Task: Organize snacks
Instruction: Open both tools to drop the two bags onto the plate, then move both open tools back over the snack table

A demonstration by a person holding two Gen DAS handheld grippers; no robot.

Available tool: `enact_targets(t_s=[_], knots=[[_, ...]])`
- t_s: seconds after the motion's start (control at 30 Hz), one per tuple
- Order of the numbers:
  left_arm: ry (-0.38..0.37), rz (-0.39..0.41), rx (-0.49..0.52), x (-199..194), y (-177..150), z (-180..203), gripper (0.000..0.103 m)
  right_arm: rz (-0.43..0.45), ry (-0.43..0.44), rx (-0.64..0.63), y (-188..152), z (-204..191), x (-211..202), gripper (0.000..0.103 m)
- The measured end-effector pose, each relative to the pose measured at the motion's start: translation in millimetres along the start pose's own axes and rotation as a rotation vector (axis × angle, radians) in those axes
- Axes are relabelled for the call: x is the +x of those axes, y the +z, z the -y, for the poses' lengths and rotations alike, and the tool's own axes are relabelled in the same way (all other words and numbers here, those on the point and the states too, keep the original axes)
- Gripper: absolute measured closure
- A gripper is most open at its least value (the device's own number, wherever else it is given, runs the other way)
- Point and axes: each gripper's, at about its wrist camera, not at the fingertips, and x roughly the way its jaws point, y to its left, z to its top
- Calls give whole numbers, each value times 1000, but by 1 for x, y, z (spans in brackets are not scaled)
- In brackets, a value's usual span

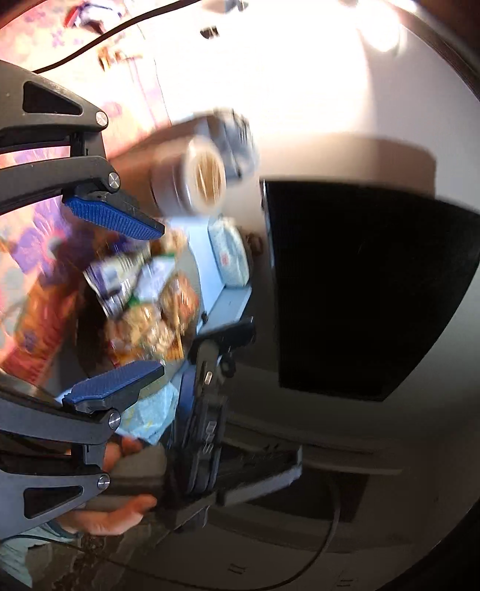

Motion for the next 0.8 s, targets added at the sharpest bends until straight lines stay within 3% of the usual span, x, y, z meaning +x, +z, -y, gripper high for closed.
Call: enact_targets(t_s=[0.23, 0.5, 0.73, 0.8], knots=[[158, 26, -100, -71, -18, -80, 38, -64, 42, -143, -42, -55, -4, 24], [384, 58, -218, -146, -41, -172, 38, -202, 145, -380, -88, -149, 31, 24], [485, -1, -280, -152, -68, -246, 37, -365, 188, -531, -135, -218, 97, 25], [493, -41, -282, -145, -76, -269, 27, -389, 181, -556, -141, -233, 116, 25]])
